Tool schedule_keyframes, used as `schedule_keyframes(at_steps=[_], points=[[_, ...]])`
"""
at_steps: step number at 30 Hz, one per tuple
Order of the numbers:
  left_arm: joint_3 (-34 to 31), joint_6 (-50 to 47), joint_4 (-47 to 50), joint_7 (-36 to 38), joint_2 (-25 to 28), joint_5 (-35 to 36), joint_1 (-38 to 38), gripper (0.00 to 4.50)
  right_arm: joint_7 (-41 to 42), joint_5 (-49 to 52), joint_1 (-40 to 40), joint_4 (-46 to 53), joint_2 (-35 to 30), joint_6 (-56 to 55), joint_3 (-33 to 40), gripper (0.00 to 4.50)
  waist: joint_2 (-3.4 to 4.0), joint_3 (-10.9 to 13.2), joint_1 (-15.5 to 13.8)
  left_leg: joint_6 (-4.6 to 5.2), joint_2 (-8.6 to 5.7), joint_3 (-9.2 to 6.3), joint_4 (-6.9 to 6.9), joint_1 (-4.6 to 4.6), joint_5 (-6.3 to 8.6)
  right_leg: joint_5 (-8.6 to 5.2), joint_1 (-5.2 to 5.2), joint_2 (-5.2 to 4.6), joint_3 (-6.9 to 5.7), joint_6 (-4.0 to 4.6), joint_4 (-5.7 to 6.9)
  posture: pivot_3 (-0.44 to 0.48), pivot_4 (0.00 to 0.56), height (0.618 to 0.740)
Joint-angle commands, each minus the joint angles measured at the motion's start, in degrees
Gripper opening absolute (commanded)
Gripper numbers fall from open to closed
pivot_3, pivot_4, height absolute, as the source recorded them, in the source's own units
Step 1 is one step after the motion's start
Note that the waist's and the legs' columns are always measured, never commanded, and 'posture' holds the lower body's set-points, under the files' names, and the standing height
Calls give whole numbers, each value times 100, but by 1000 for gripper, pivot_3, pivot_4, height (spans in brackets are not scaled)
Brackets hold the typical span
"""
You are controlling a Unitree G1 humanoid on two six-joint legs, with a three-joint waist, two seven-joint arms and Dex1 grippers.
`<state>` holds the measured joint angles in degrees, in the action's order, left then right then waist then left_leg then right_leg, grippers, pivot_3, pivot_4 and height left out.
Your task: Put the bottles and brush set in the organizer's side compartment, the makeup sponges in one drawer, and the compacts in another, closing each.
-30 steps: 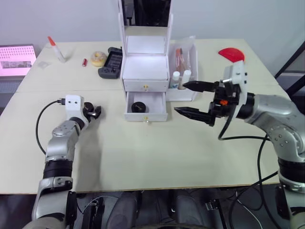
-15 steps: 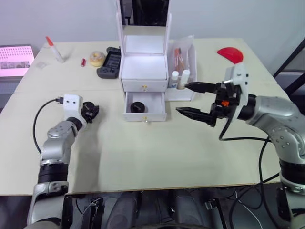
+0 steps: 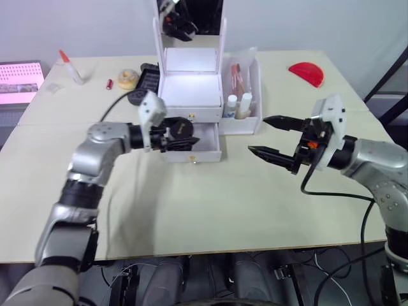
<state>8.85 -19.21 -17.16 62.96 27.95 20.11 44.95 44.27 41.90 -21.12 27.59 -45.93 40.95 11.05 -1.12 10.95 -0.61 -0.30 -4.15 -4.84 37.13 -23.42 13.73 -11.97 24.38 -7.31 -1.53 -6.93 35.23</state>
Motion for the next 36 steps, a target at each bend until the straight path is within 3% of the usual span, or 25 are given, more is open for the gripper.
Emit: schedule_keyframes(at_steps=[1, 15, 24, 26, 28, 36], points=[[105, 609, -704, 154, -133, -397, 455, 2726, -244, 160, 9, 385, 39, 35, 254, 4500, 0, 0, 4, 0, 0, 0, 0, -1, 0, 0, 0, 0, 0, 0, -3, 0, 150, 738], [254, 1197, -2265, 268, -862, -1064, 1162, 2726, -815, 495, 375, 913, 27, 217, 528, 4500, -1, 0, -13, 2, -1, -1, 4, -3, 0, 0, 0, -3, -1, -2, -1, 0, 150, 738], [233, 1100, -2529, 293, -1012, -1180, 1256, 2726, -900, 559, 343, 910, -6, 201, 489, 4500, -1, 1, -11, 2, -2, -1, 5, -3, 0, 1, -1, -3, -1, -3, 0, 0, 150, 738], [204, 1067, -2526, 271, -1035, -1182, 1253, 3770, -906, 550, 338, 905, -2, 198, 473, 4500, -1, 1, -11, 2, -2, -1, 5, -3, 0, 1, -1, -3, -1, -3, 1, 0, 150, 738], [185, 1042, -2530, 234, -1051, -1198, 1255, 4486, -911, 547, 344, 902, -1, 197, 474, 4500, -1, 1, -11, 2, -2, -1, 5, -3, 0, 1, -1, -3, -1, -3, 1, 0, 150, 738], [59, 903, -2445, 202, -981, -1145, 1303, 4486, -918, 557, 352, 881, 2, 186, 477, 4500, -1, 1, -11, 2, -2, -2, 8, -3, 0, 1, -1, -3, -1, -4, 3, 0, 150, 738]])
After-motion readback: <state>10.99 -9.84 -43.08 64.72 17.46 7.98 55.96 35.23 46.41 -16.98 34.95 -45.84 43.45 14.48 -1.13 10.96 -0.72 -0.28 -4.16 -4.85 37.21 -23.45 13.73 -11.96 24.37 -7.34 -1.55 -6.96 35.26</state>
